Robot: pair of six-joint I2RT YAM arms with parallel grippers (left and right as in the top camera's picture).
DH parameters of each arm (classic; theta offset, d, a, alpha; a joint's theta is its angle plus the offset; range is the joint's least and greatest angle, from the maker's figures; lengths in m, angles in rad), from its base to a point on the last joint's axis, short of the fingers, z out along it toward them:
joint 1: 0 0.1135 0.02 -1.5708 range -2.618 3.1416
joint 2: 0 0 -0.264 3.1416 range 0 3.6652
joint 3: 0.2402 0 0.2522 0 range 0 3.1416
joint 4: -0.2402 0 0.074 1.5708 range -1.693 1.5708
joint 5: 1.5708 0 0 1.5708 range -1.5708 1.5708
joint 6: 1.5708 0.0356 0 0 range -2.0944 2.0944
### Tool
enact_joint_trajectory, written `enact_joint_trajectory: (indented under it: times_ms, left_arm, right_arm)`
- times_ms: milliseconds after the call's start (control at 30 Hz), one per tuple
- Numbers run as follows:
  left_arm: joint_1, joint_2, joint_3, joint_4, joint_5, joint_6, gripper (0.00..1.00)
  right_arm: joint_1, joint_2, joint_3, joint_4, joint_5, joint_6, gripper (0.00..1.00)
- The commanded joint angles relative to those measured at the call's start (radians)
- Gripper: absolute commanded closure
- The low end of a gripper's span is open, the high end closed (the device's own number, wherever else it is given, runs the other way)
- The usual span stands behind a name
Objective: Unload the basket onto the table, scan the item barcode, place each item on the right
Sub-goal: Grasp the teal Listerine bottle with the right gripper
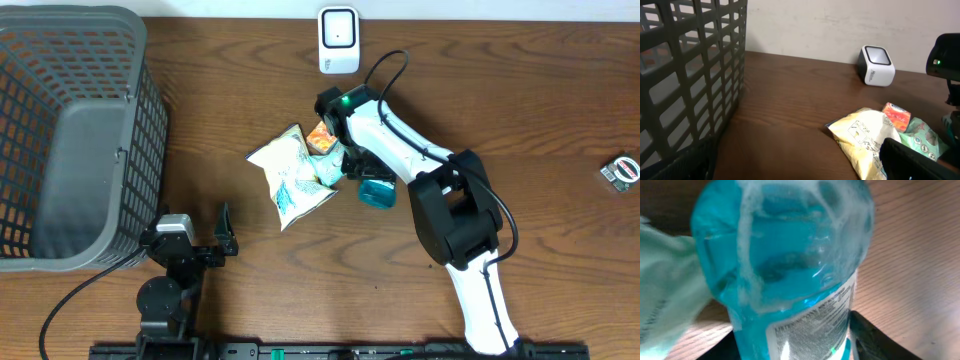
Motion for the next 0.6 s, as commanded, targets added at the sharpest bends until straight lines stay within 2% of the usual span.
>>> enact_joint_trajectory:
  times_ms: [0, 167, 333, 400, 567]
  left_arm:
    - [-0.002, -0.003, -0.019, -0.031, -0.002, -0.005, 0.02]
    - [-0.002, -0.003, -0.019, -0.031, -0.002, -0.005, 0.02]
    - [-0.002, -0.003, -0.019, -0.031, -0.002, -0.005, 0.02]
    - [-0.002, -0.003, -0.019, -0.031, -0.002, -0.005, 0.02]
    - [-0.002, -0.003, -0.019, -0.031, -0.002, -0.005, 0.02]
  right_arm:
    - [-0.005, 0.056, -0.014, 0.0, -0.005, 0.011, 0.57]
    - [-0.004, 0.056, -0.014, -0.013, -0.003, 0.011, 0.74]
    - [-0.007, 0.055, -0.014, -0.033, -0.003, 0.011, 0.84]
    - [-0.01, 0.055, -0.008, -0.049, -0.004, 0.011, 0.84]
    - [-0.012, 0.055, 0.046, -0.111, -0.004, 0.011, 0.71]
